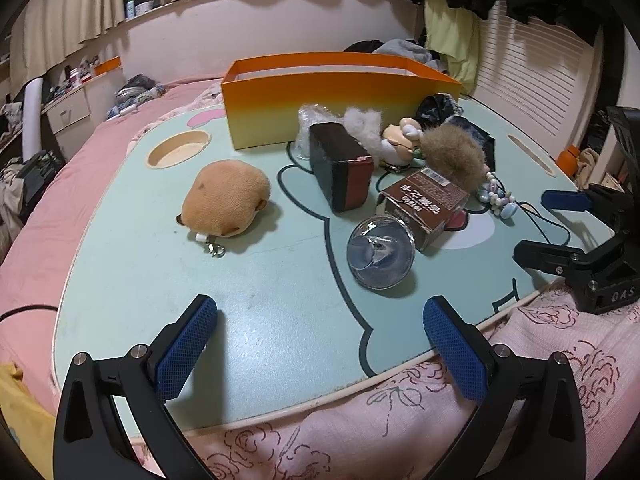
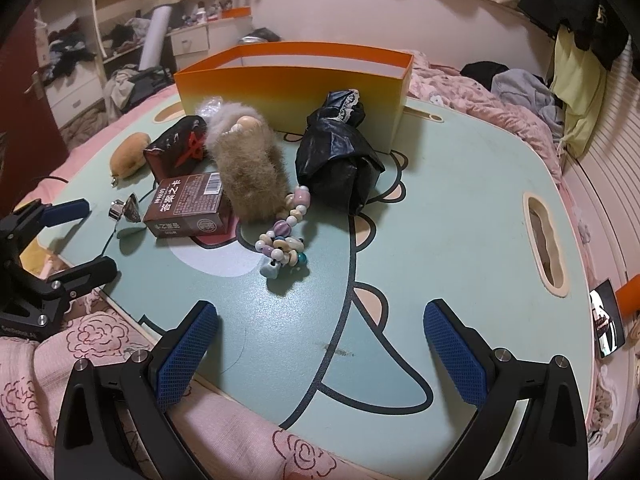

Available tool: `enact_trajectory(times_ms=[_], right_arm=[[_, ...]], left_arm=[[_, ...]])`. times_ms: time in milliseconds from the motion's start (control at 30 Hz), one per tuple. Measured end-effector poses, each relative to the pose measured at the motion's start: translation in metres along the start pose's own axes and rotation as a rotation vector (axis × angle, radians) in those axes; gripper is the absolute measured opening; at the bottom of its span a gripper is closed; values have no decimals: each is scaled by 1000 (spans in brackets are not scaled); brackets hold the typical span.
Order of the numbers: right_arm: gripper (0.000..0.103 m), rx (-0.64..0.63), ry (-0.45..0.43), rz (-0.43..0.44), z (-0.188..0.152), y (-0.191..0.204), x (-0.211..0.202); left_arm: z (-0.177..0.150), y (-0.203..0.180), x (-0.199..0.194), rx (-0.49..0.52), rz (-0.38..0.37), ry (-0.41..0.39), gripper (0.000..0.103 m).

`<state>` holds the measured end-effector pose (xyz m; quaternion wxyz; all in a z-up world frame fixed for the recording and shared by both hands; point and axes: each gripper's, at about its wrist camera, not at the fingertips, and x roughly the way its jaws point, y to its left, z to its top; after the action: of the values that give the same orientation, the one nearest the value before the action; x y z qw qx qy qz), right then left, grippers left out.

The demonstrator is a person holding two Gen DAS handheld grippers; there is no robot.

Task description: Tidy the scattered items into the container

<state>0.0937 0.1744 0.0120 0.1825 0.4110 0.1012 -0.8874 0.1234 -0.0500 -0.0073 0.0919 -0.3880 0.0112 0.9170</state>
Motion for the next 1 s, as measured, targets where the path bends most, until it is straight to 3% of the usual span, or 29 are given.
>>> enact_trajectory(times_ms=[1000], right_arm=[[103, -18, -1, 10, 1, 1, 0]], left_arm=[[0, -1, 0, 19, -14, -2, 103]])
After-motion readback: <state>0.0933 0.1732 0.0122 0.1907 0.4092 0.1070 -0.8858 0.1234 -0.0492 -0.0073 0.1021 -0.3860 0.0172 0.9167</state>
